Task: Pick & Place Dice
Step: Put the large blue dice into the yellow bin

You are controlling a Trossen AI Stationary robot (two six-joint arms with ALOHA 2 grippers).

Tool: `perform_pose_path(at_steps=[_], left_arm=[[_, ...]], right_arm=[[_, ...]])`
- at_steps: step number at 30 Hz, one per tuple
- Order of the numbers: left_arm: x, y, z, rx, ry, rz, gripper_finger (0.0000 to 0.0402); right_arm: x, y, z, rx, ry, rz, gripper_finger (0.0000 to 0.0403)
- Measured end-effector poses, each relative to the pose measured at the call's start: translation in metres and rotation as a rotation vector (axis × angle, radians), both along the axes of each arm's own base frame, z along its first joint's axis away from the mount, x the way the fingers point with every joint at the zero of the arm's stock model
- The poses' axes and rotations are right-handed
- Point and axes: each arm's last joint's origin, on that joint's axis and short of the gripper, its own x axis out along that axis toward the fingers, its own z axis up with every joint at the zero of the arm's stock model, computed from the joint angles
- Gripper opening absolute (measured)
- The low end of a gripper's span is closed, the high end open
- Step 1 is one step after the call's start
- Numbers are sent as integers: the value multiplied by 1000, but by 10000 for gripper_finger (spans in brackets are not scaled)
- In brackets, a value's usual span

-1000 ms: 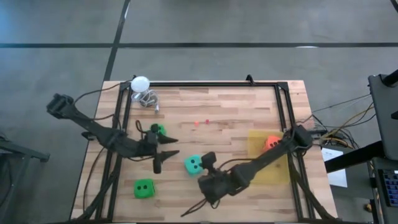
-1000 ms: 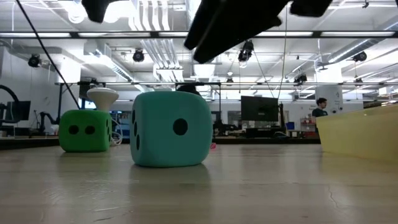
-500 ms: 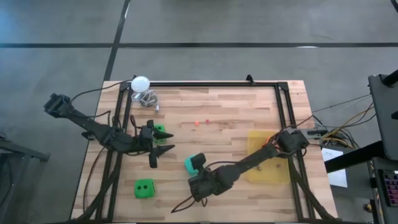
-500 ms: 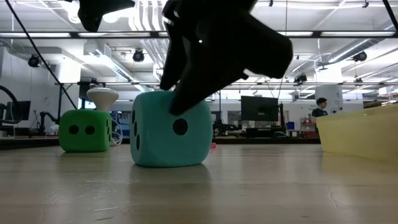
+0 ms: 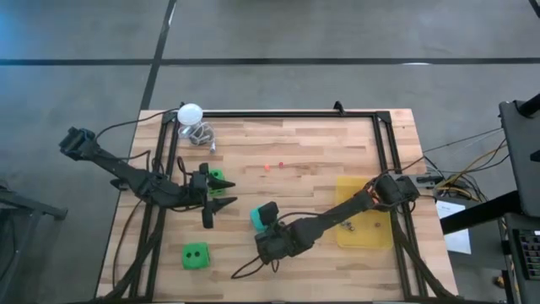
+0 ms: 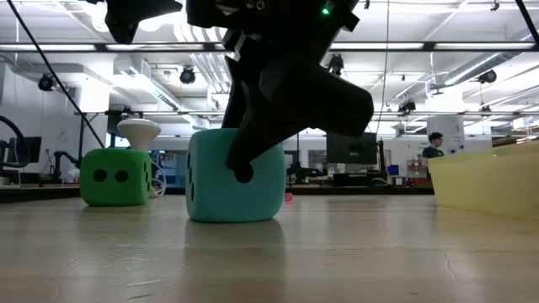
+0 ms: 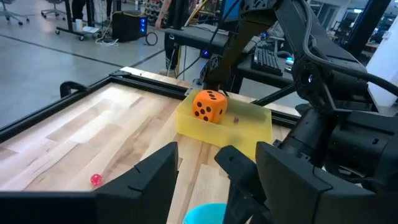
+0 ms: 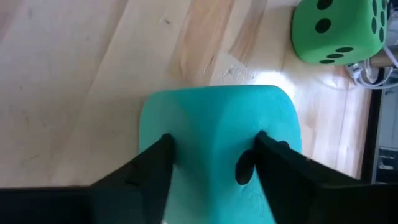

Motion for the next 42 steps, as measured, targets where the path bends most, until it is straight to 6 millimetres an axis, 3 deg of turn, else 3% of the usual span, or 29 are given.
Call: perform_pose_path(at_steps=[5,23,42], left_arm=[[0,0,0,1,0,1,216],[0,0,0,6,5,0,210],[0,0,-2,11,17,1,204]], right_arm=[[0,0,-7,-4,12,-8,105],[-1,5,27,54,16,-82,89],[-43,16,94,125,-5,-212,53]])
